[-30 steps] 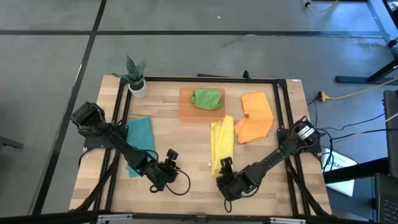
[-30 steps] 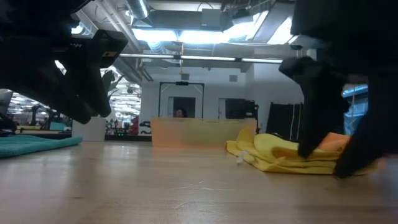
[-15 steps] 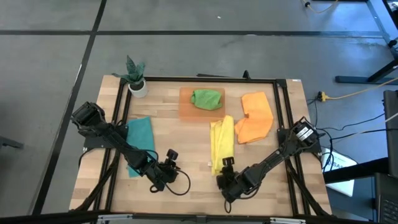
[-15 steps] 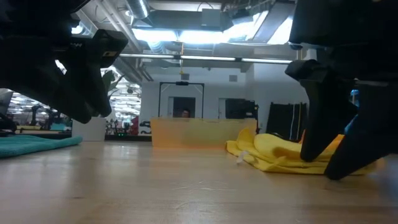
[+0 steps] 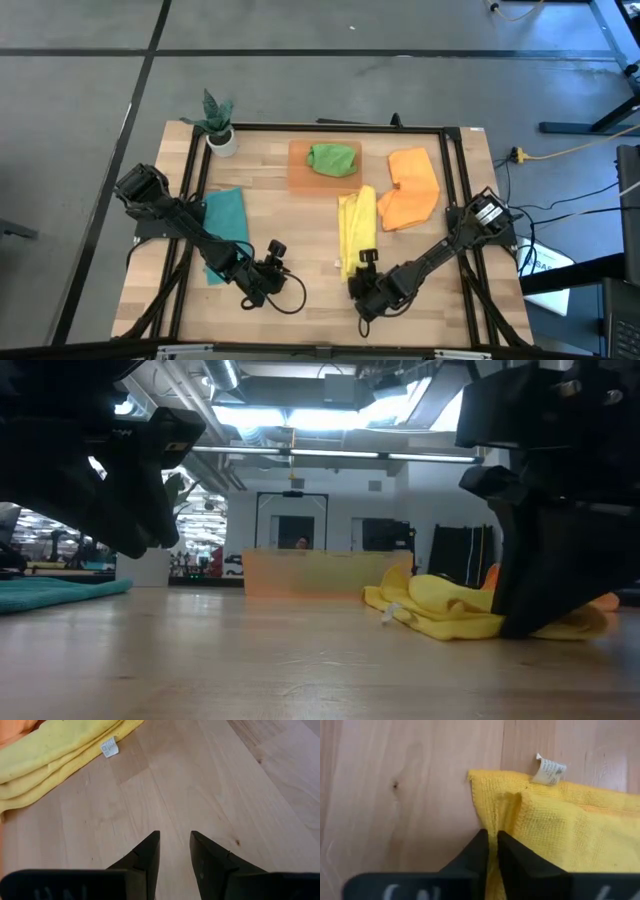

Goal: Roll microfiber towels into tight, uniform cylinder then place into a basket
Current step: Roll the yellow microfiber cloth

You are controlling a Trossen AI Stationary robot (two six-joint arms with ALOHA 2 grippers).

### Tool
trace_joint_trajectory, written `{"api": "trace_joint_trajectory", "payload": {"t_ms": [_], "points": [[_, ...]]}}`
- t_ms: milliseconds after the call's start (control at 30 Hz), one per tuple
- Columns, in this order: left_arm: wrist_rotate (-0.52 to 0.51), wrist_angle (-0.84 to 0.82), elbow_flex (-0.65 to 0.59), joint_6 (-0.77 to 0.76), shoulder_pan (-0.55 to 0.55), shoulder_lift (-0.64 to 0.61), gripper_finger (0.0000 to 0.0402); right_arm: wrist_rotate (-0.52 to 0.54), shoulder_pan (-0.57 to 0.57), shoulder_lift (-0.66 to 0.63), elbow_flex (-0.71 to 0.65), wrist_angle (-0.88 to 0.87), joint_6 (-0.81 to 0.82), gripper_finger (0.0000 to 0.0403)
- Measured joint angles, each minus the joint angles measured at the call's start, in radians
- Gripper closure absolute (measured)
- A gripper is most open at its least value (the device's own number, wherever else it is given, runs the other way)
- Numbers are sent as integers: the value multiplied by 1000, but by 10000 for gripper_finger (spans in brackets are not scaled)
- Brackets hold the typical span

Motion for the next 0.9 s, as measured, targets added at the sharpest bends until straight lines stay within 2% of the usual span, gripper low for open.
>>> {"api": "trace_joint_trajectory", "payload": {"t_ms": [133,267,533,733,900], "points": [[0,0,0,0,0,0,303,-21,-3,-1,4,-4,-3,394],[0,0,0,0,0,0,303,-33,-5,4,41,-44,-6,394],[0,0,0,0,0,0,303,8,-17,5,145,-322,18,398],[0,0,0,0,0,0,303,37,-45,4,202,-425,-18,399],[0,0,0,0,0,0,303,10,-66,3,254,-476,-56,399]]}}
